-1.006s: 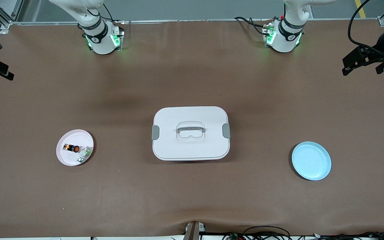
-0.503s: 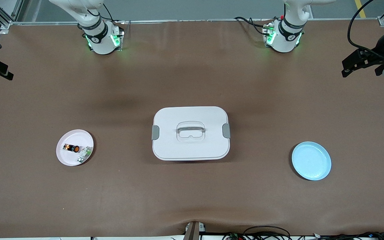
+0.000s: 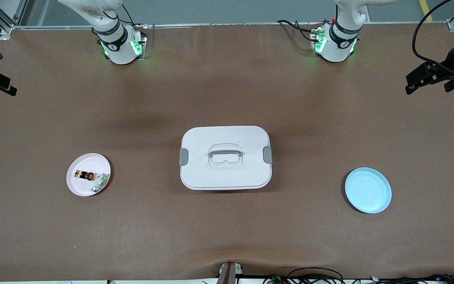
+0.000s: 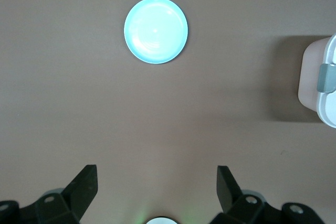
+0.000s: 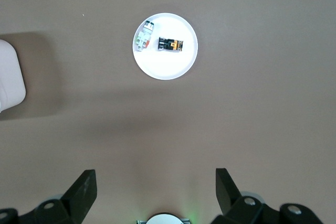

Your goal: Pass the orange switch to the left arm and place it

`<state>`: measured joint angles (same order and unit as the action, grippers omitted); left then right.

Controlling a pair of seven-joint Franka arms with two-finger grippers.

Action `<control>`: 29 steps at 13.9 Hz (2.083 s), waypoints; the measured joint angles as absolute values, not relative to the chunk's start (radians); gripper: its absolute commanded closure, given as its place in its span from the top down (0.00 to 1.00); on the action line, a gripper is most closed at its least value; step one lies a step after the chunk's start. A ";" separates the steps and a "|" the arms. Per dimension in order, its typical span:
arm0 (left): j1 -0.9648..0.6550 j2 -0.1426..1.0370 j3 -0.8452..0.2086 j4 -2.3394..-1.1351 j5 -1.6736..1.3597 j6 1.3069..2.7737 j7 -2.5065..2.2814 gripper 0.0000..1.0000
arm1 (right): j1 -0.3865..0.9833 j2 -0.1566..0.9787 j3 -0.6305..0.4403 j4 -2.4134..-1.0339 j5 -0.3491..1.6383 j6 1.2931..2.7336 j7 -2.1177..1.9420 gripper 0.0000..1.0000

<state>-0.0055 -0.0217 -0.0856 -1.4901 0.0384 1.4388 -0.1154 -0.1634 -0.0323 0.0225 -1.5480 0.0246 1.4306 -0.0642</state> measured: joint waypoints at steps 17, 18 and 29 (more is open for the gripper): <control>-0.005 -0.022 -0.086 -1.484 0.038 1.439 -0.113 1.00 | -0.176 0.279 0.013 -1.640 0.025 1.771 -0.060 1.00; -0.005 -0.022 -0.086 -1.484 0.038 1.439 -0.113 1.00 | -0.179 0.303 0.011 -1.665 0.025 1.823 -0.060 1.00; -0.005 -0.022 -0.086 -1.484 0.038 1.438 -0.113 1.00 | -0.190 0.509 0.010 -1.709 0.074 2.110 -0.048 1.00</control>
